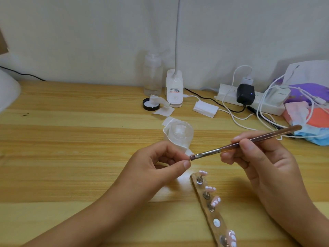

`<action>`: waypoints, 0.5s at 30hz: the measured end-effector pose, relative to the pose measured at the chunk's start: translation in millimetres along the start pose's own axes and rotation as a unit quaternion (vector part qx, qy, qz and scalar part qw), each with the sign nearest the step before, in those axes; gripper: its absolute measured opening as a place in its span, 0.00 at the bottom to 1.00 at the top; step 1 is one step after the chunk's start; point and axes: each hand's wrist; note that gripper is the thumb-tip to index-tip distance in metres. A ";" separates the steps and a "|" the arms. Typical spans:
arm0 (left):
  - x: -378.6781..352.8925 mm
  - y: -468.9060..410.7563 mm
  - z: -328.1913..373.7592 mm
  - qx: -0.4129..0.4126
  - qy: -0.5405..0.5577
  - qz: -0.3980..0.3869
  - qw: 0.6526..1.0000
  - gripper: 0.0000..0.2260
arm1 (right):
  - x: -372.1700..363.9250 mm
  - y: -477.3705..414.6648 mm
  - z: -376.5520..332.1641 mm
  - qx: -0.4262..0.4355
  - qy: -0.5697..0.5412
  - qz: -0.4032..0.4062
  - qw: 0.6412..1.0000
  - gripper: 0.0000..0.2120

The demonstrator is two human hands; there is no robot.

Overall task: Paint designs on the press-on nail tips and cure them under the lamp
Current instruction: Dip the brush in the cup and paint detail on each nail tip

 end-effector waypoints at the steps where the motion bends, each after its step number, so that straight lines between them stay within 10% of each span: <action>1: 0.2 0.0 0.0 0.001 0.000 0.002 1.000 0.02 | -0.4 -0.2 0.4 -0.001 0.004 0.001 1.000 0.17; 11: -0.5 5.1 6.5 -0.009 0.024 -0.002 1.000 0.04 | 4.5 -3.7 3.8 0.000 0.012 0.034 0.999 0.15; 15: -4.9 20.7 15.3 -0.184 -0.133 -0.004 0.974 0.04 | 9.7 -5.7 3.7 -0.016 -0.011 0.054 0.998 0.08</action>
Point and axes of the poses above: each hand's wrist, its own y-axis away from the middle knuckle, its own x-axis out of the back of the hand, z = x × y, and after that the axes turned 4 degrees about x, right-handed
